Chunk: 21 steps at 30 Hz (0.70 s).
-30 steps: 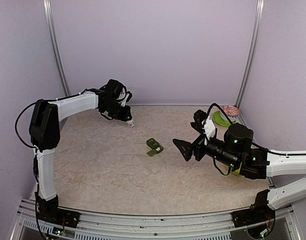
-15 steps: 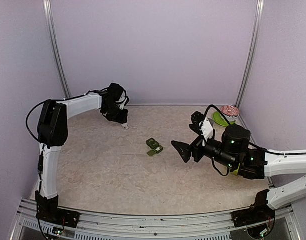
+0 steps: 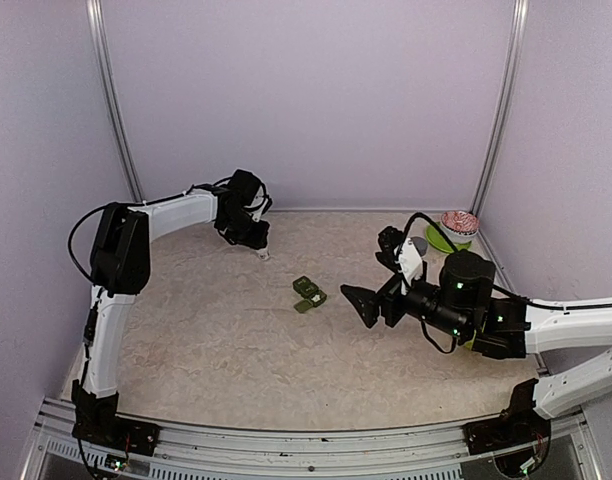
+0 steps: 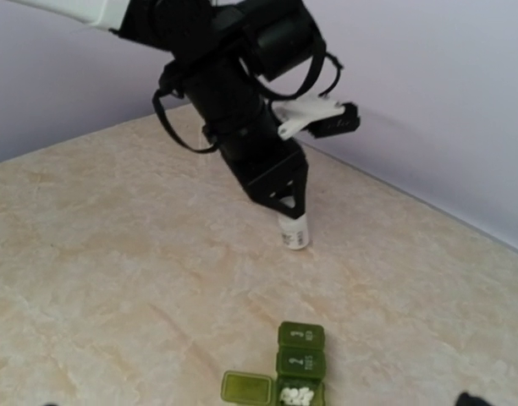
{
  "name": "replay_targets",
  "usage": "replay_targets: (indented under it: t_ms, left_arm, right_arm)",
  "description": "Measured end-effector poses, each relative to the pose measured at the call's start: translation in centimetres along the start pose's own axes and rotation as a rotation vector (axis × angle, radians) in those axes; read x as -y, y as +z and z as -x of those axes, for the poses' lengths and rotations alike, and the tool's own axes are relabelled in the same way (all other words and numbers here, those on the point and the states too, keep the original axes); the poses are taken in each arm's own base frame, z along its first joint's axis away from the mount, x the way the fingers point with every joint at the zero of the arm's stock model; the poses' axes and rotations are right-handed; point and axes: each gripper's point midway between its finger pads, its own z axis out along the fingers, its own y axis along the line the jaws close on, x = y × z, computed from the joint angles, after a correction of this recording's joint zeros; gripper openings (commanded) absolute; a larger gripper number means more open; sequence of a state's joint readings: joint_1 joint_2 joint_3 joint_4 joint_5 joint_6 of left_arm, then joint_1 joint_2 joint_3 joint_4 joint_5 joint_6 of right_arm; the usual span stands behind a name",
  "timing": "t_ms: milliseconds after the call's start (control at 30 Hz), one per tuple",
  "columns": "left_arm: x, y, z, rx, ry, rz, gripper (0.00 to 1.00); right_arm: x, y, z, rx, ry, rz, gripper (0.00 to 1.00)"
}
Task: Sort the pills into containers
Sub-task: Place the pill bottle at the center of the board.
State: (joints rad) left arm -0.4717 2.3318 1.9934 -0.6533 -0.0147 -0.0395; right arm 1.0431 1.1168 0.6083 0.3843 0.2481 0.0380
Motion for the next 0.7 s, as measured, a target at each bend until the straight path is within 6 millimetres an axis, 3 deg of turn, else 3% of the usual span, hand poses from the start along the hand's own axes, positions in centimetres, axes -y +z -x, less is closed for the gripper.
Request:
replay_targets:
  t_ms: [100, 367, 500, 700]
  left_arm:
    - [0.6, -0.2, 0.6, 0.013, 0.007, -0.011, 0.17]
    - [1.0, 0.1, 0.6, 0.013, 0.015, -0.020, 0.57]
    - [1.0, 0.0, 0.9, 0.021, 0.011, -0.023, 0.63]
    - [1.2, -0.7, 2.2, 0.065, 0.006, -0.029, 0.93]
  right_arm:
    - [-0.1, 0.2, -0.4, -0.010, 0.002, 0.000, 1.00]
    - [-0.3, 0.8, -1.6, -0.045, -0.005, 0.004, 1.00]
    - [-0.4, 1.0, -1.9, -0.055, -0.006, 0.008, 1.00]
    - [-0.5, 1.5, -1.6, -0.053, -0.004, 0.007, 1.00]
